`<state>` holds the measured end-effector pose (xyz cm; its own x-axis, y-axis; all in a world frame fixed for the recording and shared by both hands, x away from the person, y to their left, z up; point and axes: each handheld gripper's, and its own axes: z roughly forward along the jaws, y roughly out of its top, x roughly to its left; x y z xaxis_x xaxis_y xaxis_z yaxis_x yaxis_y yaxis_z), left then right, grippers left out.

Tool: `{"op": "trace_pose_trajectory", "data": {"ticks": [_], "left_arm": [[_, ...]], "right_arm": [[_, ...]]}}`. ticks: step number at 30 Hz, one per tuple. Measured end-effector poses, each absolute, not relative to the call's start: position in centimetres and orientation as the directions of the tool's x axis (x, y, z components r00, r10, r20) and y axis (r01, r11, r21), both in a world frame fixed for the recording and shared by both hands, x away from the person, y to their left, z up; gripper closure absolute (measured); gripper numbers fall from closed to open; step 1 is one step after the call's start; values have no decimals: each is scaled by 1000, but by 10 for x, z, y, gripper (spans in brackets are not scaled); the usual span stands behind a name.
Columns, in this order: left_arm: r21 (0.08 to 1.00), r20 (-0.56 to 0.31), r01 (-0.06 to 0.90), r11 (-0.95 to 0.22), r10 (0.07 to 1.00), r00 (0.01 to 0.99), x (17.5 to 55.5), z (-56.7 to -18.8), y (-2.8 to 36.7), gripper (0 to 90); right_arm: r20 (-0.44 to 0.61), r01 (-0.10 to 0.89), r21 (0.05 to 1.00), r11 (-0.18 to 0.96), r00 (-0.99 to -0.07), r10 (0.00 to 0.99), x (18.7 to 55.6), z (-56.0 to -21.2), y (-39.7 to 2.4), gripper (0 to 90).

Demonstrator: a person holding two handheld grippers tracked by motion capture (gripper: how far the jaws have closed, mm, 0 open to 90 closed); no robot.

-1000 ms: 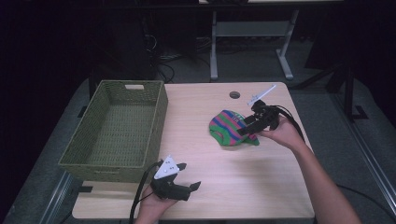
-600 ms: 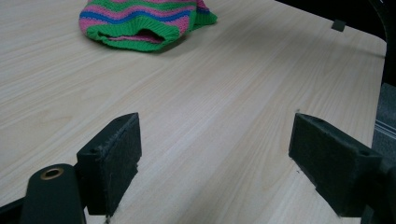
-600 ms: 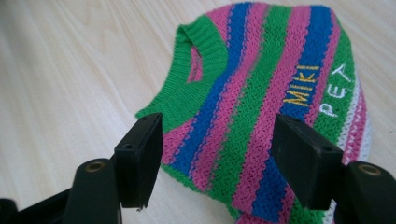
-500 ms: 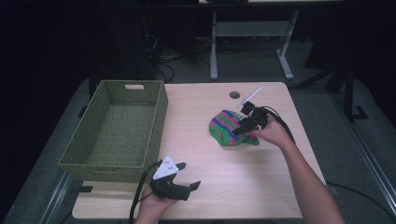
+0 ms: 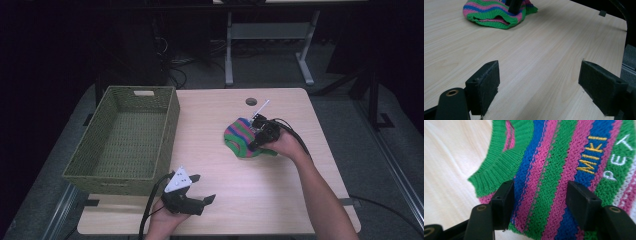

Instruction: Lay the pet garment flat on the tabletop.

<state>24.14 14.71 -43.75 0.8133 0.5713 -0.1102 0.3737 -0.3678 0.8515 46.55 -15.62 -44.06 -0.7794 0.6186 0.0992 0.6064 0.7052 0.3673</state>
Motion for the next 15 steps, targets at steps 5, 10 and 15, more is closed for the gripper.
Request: {"op": "trace_pose_trajectory", "data": {"ticks": [5,10,15], "left_arm": [[850,-115,379,-366,573,811,242,-438,148,169],[848,-103,373,-377,573,813,242,-438,148,169],[844,-108,379,-380,571,814,241,-439,145,169]], "right_arm": [[27,580,353,734,-791,612,462,-442,-151,465],[-27,562,341,754,-796,605,459,-442,-145,518],[-41,566,340,751,-789,613,457,-442,-144,610]]}}
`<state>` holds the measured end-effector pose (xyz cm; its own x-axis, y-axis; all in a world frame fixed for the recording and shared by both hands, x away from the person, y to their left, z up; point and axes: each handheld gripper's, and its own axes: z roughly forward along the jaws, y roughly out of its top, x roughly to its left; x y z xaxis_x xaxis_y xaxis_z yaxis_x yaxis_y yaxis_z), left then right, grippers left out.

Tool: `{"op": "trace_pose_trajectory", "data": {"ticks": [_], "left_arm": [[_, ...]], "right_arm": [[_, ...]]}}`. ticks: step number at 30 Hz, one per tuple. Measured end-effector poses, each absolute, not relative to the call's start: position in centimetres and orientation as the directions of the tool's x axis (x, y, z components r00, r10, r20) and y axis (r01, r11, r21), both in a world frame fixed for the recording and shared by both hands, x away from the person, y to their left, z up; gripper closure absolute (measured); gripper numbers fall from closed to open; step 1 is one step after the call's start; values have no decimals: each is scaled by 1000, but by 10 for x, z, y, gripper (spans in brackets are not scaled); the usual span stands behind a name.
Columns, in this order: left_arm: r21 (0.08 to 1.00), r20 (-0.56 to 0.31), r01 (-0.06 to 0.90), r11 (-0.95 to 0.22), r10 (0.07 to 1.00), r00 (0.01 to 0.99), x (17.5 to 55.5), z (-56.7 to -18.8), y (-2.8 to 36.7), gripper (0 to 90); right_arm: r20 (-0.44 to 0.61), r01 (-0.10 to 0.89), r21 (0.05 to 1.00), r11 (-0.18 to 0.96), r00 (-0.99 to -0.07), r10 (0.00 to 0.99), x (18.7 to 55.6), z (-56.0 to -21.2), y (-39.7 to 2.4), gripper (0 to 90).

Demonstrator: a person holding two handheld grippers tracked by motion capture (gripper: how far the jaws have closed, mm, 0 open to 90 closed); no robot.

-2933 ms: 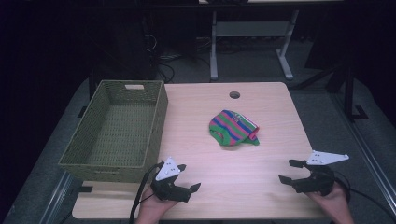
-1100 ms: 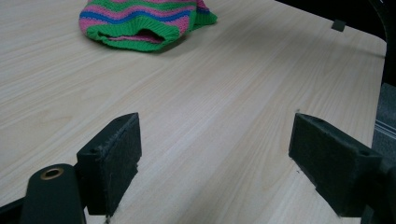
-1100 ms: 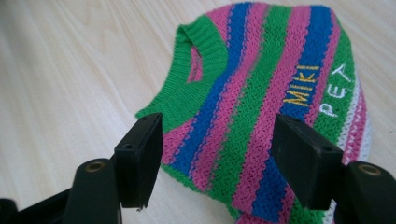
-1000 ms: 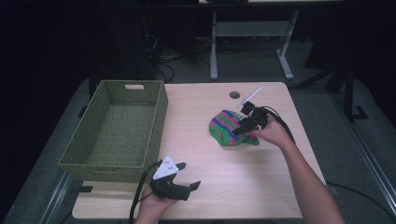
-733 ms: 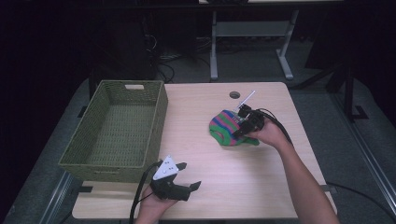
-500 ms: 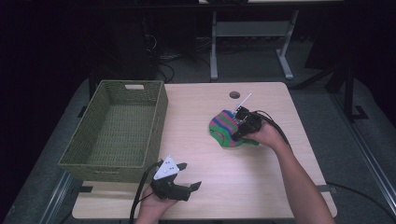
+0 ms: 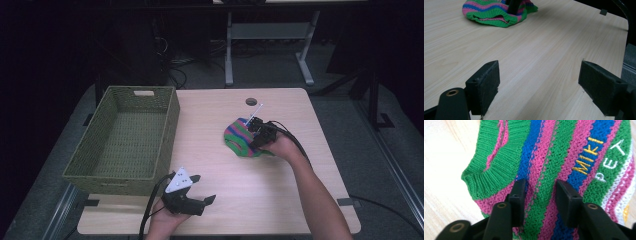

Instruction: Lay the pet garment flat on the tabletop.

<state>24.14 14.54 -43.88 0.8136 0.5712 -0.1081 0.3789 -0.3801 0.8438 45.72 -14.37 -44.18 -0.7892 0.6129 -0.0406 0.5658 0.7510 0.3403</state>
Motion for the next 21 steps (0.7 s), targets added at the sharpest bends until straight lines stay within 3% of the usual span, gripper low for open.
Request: {"op": "trace_pose_trajectory", "data": {"ticks": [7,21], "left_arm": [[842,-113,386,-377,577,809,242,-439,146,169],[842,-113,390,-373,585,803,243,-439,148,171]], "right_arm": [[-75,567,345,747,-777,625,455,-442,-141,732],[-33,595,367,715,-760,650,456,-439,-145,790]]}}
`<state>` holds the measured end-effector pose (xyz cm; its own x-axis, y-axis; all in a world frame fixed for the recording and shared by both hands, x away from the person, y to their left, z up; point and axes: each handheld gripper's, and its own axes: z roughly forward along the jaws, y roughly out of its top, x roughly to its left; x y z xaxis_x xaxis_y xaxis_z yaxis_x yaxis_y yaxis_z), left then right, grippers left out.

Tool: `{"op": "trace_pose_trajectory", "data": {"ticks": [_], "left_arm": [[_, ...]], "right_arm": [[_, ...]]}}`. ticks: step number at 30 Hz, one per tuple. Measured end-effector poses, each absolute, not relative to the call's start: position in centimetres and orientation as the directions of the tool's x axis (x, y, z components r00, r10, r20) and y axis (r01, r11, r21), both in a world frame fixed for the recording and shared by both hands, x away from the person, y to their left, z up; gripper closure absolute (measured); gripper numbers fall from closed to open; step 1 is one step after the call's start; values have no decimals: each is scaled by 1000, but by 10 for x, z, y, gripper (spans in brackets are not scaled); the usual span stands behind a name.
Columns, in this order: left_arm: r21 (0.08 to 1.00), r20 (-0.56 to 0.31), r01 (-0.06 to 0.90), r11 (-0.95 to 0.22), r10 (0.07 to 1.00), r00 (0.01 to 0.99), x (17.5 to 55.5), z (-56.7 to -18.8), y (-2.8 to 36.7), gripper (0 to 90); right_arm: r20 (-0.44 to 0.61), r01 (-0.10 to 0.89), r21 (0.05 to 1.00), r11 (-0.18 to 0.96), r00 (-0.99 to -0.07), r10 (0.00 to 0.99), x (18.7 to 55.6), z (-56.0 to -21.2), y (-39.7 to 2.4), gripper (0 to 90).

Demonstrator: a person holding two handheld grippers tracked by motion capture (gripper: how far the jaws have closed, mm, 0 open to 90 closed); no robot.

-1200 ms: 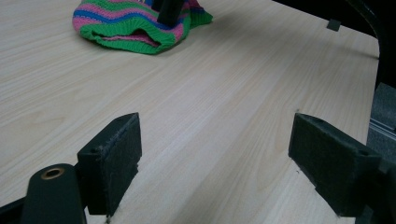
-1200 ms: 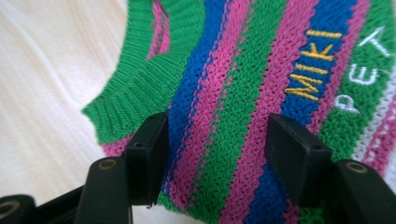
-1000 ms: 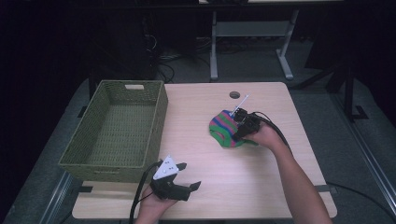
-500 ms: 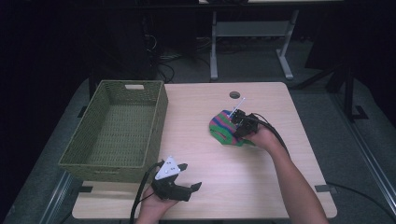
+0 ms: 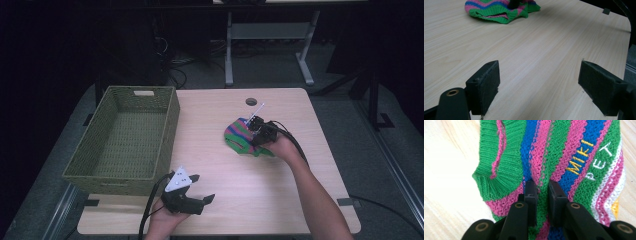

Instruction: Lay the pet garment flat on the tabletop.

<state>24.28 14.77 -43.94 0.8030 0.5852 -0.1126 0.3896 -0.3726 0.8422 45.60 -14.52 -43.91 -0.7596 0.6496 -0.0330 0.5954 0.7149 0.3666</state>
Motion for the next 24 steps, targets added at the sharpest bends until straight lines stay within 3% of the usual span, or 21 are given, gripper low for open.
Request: {"op": "trace_pose_trajectory", "data": {"ticks": [24], "left_arm": [[841,-113,390,-376,583,805,243,-439,149,171]], "right_arm": [[66,625,460,631,-732,678,456,-413,-167,795]]}}
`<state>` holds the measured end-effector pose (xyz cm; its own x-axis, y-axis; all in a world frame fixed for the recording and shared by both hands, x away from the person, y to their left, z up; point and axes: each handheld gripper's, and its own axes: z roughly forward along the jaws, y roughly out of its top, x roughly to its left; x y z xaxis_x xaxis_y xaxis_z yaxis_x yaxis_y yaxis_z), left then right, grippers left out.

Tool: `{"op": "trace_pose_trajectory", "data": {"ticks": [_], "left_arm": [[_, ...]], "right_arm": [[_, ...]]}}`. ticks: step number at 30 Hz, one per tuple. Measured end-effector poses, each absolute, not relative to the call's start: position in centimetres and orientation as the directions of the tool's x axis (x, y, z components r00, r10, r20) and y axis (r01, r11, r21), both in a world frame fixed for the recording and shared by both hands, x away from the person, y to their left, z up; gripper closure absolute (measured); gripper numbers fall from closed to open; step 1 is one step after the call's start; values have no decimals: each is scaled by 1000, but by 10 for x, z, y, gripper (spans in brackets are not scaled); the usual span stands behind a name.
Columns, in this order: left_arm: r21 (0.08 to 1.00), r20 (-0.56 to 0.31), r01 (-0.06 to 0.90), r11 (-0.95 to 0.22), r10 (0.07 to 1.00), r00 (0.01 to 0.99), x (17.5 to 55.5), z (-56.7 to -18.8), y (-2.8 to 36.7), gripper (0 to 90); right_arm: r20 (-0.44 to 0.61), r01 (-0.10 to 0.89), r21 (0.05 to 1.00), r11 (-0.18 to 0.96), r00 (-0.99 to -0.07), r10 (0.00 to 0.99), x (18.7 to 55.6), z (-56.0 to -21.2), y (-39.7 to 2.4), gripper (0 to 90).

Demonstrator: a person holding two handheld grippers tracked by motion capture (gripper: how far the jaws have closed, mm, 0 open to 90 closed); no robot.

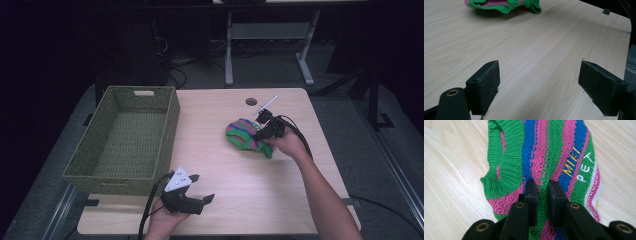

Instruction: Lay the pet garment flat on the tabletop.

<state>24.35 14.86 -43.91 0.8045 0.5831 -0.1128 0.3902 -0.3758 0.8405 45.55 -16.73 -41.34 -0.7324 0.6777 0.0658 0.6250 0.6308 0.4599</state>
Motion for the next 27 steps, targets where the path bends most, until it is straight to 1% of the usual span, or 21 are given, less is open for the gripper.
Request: {"op": "trace_pose_trajectory", "data": {"ticks": [18,27], "left_arm": [[839,-112,389,-379,580,807,244,-439,148,171],[841,-116,391,-373,581,806,244,-439,148,171]], "right_arm": [[107,623,523,582,-725,680,450,-395,-180,797],[120,619,537,573,-728,675,445,-388,-184,797]]}}
